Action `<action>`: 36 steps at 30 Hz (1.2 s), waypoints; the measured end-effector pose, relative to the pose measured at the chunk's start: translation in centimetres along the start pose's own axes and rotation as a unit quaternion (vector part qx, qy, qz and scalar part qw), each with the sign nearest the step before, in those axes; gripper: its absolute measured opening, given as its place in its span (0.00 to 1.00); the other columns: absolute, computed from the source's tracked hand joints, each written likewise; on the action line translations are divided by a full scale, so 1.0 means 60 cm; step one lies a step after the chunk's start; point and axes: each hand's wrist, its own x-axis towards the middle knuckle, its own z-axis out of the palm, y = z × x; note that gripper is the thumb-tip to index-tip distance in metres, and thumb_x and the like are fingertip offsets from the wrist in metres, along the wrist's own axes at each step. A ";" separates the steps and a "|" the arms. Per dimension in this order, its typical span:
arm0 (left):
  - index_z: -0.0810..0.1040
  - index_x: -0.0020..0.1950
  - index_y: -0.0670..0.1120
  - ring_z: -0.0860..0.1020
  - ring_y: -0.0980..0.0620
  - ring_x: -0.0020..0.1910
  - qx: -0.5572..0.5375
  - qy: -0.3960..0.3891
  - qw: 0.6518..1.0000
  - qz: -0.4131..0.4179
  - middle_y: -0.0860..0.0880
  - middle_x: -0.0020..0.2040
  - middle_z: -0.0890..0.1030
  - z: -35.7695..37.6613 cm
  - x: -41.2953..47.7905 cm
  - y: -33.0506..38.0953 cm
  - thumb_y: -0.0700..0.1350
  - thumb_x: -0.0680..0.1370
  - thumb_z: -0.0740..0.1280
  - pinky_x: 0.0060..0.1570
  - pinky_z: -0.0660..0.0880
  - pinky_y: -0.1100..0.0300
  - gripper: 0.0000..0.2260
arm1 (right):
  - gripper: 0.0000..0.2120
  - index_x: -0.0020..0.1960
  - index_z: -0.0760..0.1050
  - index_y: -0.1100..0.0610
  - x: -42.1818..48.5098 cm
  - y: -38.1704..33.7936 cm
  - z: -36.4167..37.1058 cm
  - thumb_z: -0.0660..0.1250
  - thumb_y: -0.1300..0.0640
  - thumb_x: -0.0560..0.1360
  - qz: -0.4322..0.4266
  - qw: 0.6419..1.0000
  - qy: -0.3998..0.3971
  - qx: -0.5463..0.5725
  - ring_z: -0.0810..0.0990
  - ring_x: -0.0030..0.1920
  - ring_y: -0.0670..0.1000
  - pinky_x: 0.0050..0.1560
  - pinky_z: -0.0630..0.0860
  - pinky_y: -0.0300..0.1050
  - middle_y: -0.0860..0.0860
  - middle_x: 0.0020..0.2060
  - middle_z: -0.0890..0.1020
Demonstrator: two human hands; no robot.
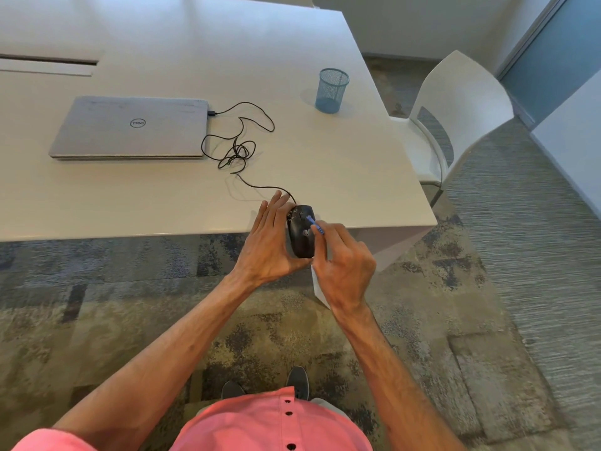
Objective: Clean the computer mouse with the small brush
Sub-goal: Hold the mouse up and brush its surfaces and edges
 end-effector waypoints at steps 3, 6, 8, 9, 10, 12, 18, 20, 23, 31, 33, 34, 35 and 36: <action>0.65 0.87 0.36 0.54 0.42 0.93 -0.005 0.006 1.000 0.004 0.39 0.89 0.64 -0.001 0.000 0.003 0.70 0.73 0.78 0.92 0.46 0.45 0.55 | 0.09 0.62 0.88 0.55 0.002 -0.008 0.005 0.73 0.54 0.85 -0.007 1.000 -0.006 0.004 0.83 0.34 0.48 0.33 0.75 0.45 0.48 0.48 0.90; 0.65 0.87 0.37 0.55 0.42 0.93 -0.018 0.009 1.000 0.001 0.40 0.89 0.64 -0.004 -0.003 0.004 0.65 0.76 0.71 0.92 0.49 0.42 0.47 | 0.09 0.62 0.88 0.56 -0.003 -0.021 0.012 0.74 0.54 0.84 -0.023 1.000 -0.011 0.018 0.81 0.31 0.48 0.31 0.75 0.45 0.48 0.47 0.91; 0.66 0.87 0.38 0.55 0.43 0.93 -0.022 0.012 1.000 0.003 0.41 0.89 0.65 -0.007 -0.005 0.002 0.59 0.78 0.68 0.92 0.50 0.41 0.42 | 0.09 0.61 0.88 0.55 -0.007 -0.030 0.014 0.74 0.54 0.84 -0.038 0.999 -0.025 0.026 0.81 0.32 0.47 0.31 0.74 0.45 0.48 0.46 0.91; 0.66 0.86 0.38 0.55 0.43 0.93 -0.023 0.013 1.000 0.005 0.41 0.89 0.65 -0.008 -0.006 0.001 0.57 0.79 0.67 0.91 0.50 0.40 0.40 | 0.09 0.61 0.88 0.54 -0.009 -0.034 0.015 0.74 0.53 0.84 -0.045 0.998 -0.034 0.031 0.82 0.33 0.46 0.31 0.74 0.44 0.47 0.46 0.90; 0.66 0.86 0.38 0.55 0.43 0.93 -0.024 0.014 1.000 0.007 0.41 0.89 0.65 -0.008 -0.006 -0.001 0.56 0.79 0.66 0.92 0.50 0.40 0.39 | 0.08 0.60 0.89 0.54 -0.011 -0.038 0.016 0.73 0.53 0.84 -0.050 0.997 -0.042 0.035 0.83 0.34 0.46 0.32 0.74 0.44 0.47 0.45 0.90; 0.66 0.87 0.38 0.55 0.43 0.93 -0.027 0.016 0.999 0.008 0.41 0.89 0.65 -0.009 -0.006 -0.005 0.55 0.79 0.64 0.92 0.50 0.40 0.39 | 0.07 0.58 0.88 0.54 -0.013 -0.042 0.017 0.73 0.53 0.85 -0.049 0.996 -0.053 0.042 0.83 0.34 0.46 0.33 0.75 0.44 0.46 0.45 0.90; 0.67 0.86 0.38 0.55 0.44 0.93 -0.032 0.021 0.999 -0.002 0.41 0.89 0.66 -0.006 -0.008 -0.013 0.65 0.76 0.70 0.92 0.49 0.44 0.45 | 0.09 0.60 0.88 0.54 0.005 -0.034 0.015 0.72 0.52 0.86 -0.028 0.998 0.003 0.053 0.78 0.31 0.47 0.31 0.74 0.44 0.46 0.48 0.90; 0.67 0.85 0.36 0.55 0.43 0.93 -0.029 0.020 0.999 -0.003 0.40 0.89 0.66 -0.006 -0.007 -0.014 0.67 0.75 0.72 0.92 0.48 0.44 0.49 | 0.11 0.61 0.88 0.54 0.016 -0.032 0.017 0.69 0.51 0.87 -0.040 0.999 0.015 0.032 0.80 0.32 0.48 0.32 0.74 0.44 0.46 0.48 0.90; 0.66 0.86 0.37 0.54 0.43 0.93 -0.025 0.015 1.000 0.000 0.41 0.89 0.65 -0.007 -0.006 -0.015 0.66 0.76 0.72 0.92 0.48 0.44 0.48 | 0.08 0.60 0.88 0.55 0.019 -0.029 0.027 0.72 0.53 0.86 -0.078 0.997 0.002 -0.006 0.82 0.33 0.48 0.31 0.74 0.46 0.47 0.47 0.90; 0.66 0.85 0.38 0.54 0.42 0.93 -0.019 0.005 1.000 0.003 0.40 0.89 0.64 -0.011 -0.002 -0.019 0.54 0.79 0.68 0.92 0.49 0.40 0.38 | 0.09 0.57 0.88 0.51 0.003 -0.034 0.032 0.69 0.50 0.86 -0.079 0.994 -0.065 0.035 0.83 0.37 0.46 0.34 0.73 0.43 0.44 0.46 0.89; 0.66 0.86 0.38 0.54 0.42 0.93 -0.021 0.004 1.000 0.007 0.40 0.89 0.64 -0.012 -0.001 -0.017 0.52 0.78 0.70 0.91 0.50 0.38 0.38 | 0.09 0.56 0.88 0.51 0.003 -0.036 0.030 0.69 0.50 0.86 -0.068 0.994 -0.069 0.060 0.83 0.36 0.46 0.34 0.75 0.44 0.44 0.46 0.89; 0.66 0.86 0.38 0.54 0.42 0.93 -0.026 0.004 1.000 0.005 0.40 0.89 0.64 -0.013 -0.001 -0.015 0.54 0.78 0.70 0.91 0.49 0.39 0.39 | 0.09 0.56 0.88 0.51 0.003 -0.035 0.028 0.70 0.51 0.86 -0.064 0.994 -0.063 0.067 0.82 0.35 0.45 0.34 0.75 0.43 0.44 0.46 0.89; 0.66 0.86 0.38 0.54 0.42 0.93 -0.031 0.006 1.000 0.002 0.41 0.89 0.64 -0.015 0.001 -0.014 0.57 0.78 0.69 0.92 0.48 0.41 0.41 | 0.09 0.57 0.88 0.52 0.004 -0.034 0.026 0.70 0.51 0.86 -0.061 0.994 -0.052 0.068 0.79 0.34 0.44 0.33 0.73 0.42 0.44 0.46 0.89; 0.66 0.86 0.37 0.54 0.42 0.93 -0.033 0.008 0.999 -0.001 0.40 0.89 0.64 -0.016 0.002 -0.013 0.60 0.77 0.69 0.92 0.48 0.42 0.43 | 0.09 0.58 0.88 0.52 0.006 -0.032 0.024 0.70 0.51 0.86 -0.057 0.995 -0.040 0.067 0.76 0.33 0.43 0.33 0.70 0.40 0.44 0.46 0.89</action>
